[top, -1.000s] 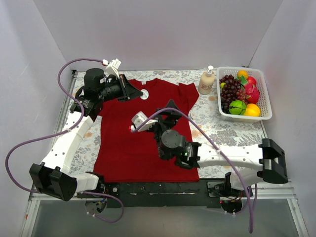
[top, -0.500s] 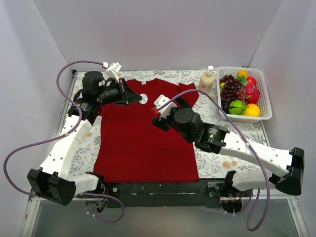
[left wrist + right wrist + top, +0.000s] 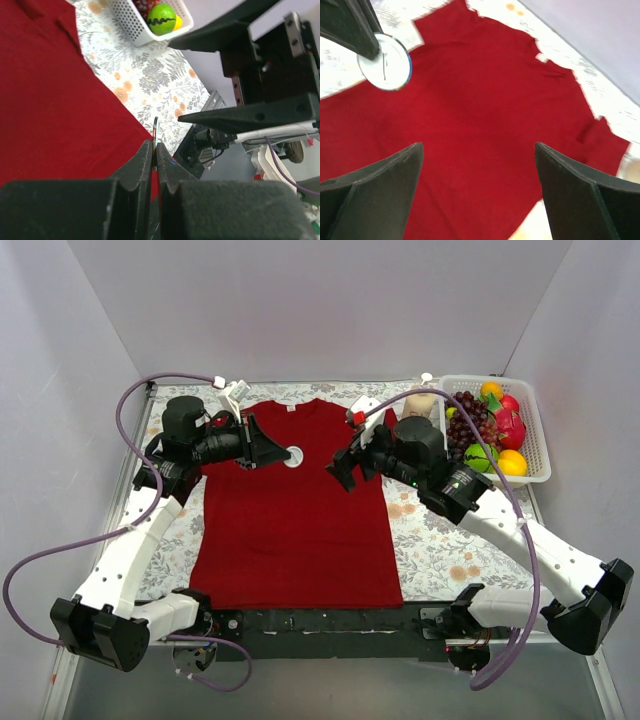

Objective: Pin the brooch onto the clothing

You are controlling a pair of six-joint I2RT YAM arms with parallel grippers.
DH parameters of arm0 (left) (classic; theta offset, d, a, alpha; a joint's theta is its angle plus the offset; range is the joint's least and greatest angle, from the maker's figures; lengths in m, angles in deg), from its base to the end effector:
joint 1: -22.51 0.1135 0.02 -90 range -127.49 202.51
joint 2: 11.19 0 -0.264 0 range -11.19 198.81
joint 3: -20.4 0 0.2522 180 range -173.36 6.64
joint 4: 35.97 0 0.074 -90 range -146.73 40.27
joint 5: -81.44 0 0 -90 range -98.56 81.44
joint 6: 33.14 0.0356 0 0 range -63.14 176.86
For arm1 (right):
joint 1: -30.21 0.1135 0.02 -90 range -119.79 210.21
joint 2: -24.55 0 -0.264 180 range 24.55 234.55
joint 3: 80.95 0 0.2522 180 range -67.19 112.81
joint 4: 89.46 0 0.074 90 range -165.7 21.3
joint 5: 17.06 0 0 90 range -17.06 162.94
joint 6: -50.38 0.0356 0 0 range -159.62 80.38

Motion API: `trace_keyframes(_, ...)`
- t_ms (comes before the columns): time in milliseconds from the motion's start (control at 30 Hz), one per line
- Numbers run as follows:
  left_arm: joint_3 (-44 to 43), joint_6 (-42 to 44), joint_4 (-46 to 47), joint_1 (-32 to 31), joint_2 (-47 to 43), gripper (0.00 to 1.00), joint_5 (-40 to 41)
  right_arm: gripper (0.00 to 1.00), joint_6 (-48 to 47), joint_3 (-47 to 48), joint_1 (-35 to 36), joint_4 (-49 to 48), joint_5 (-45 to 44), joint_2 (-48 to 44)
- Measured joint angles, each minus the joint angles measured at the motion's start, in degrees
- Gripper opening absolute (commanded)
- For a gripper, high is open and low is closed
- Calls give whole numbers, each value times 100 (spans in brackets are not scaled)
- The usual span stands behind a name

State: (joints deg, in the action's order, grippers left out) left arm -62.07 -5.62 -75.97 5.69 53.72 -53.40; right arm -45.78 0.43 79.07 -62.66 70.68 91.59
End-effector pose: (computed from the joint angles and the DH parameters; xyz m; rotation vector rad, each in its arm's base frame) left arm 0.2227 -0.0935 0.3908 -0.2880 2.2173 -1.6047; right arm 0.1776 0.2012 0.3954 -0.8131 1.6235 0.4975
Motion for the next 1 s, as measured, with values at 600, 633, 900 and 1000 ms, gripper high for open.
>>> trace_keyframes(600,289,208,501,0,-188,0,-1161,76,1851,-168,-1432,-1596,4981,299)
trace_keyframes(633,289,210,511,0,-195,0,-1180,75,1958,-168,-1434,-1659,5099,387)
trace_keyframes(900,319,212,557,0,-212,0,-1377,63,2675,-168,-1434,-2245,5643,761)
trace_keyframes(1000,337,212,564,0,-212,0,-1434,59,2914,-168,-1434,-2487,5709,894)
